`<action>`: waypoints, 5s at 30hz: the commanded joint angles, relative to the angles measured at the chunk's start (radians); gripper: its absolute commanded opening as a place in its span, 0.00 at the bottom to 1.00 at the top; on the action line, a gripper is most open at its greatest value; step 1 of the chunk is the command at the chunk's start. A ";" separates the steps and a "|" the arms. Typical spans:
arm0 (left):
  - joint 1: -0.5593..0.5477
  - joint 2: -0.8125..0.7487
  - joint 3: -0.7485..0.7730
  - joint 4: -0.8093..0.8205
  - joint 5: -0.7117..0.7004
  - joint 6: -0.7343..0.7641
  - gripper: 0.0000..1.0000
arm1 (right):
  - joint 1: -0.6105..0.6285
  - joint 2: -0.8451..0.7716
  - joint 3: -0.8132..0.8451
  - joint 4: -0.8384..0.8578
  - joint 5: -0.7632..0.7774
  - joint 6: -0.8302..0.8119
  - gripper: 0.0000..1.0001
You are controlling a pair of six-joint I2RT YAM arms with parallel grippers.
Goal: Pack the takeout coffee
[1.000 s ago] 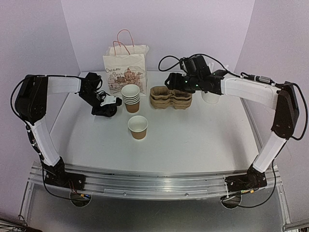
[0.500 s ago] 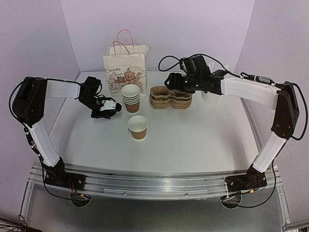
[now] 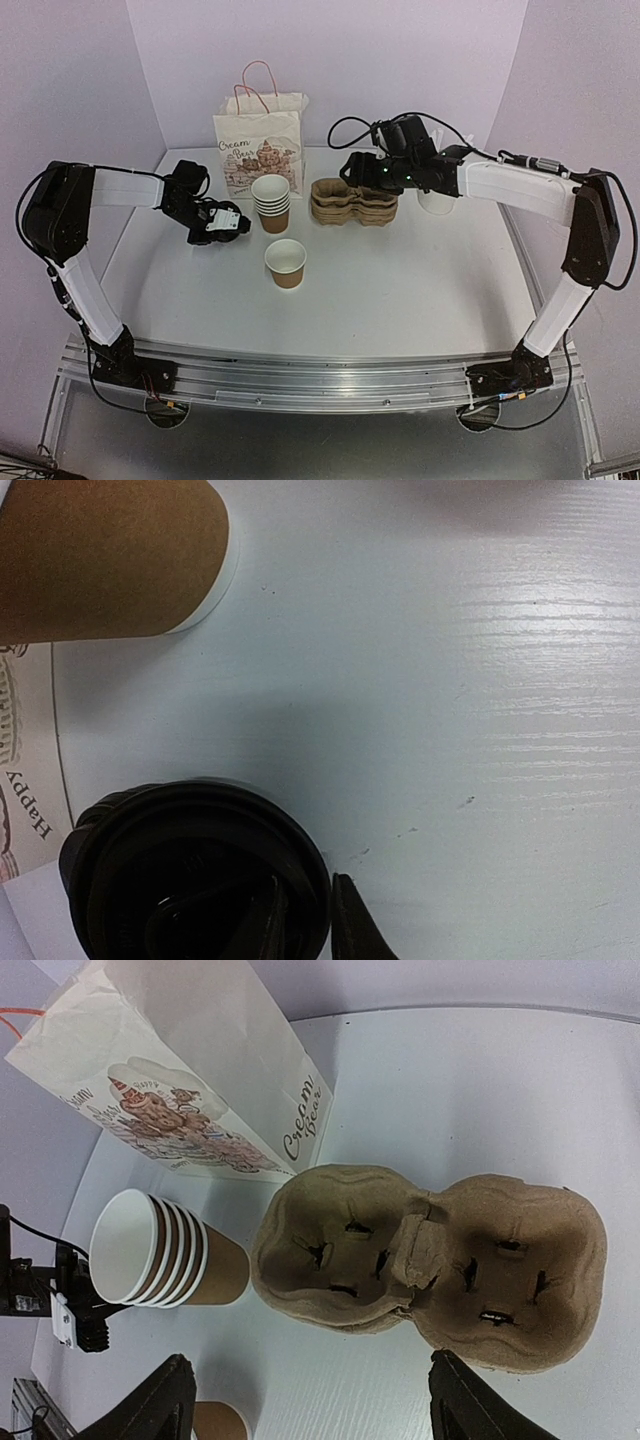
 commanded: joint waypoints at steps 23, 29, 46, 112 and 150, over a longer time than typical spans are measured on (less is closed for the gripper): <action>-0.005 -0.113 0.041 -0.093 0.013 -0.075 0.00 | 0.003 -0.007 0.012 0.006 -0.038 -0.009 0.76; -0.005 -0.161 0.149 -0.337 0.060 -0.150 0.00 | 0.003 -0.013 0.037 0.006 -0.053 0.008 0.76; -0.231 -0.204 0.445 -0.843 0.286 -0.085 0.00 | 0.009 -0.019 0.039 -0.010 -0.146 0.173 0.72; -0.427 0.036 0.488 -0.646 0.257 -0.011 0.00 | 0.152 0.207 0.153 -0.049 -0.481 0.135 0.36; -0.427 0.088 0.514 -0.694 0.265 -0.004 0.00 | 0.152 0.211 0.139 -0.083 -0.459 0.119 0.34</action>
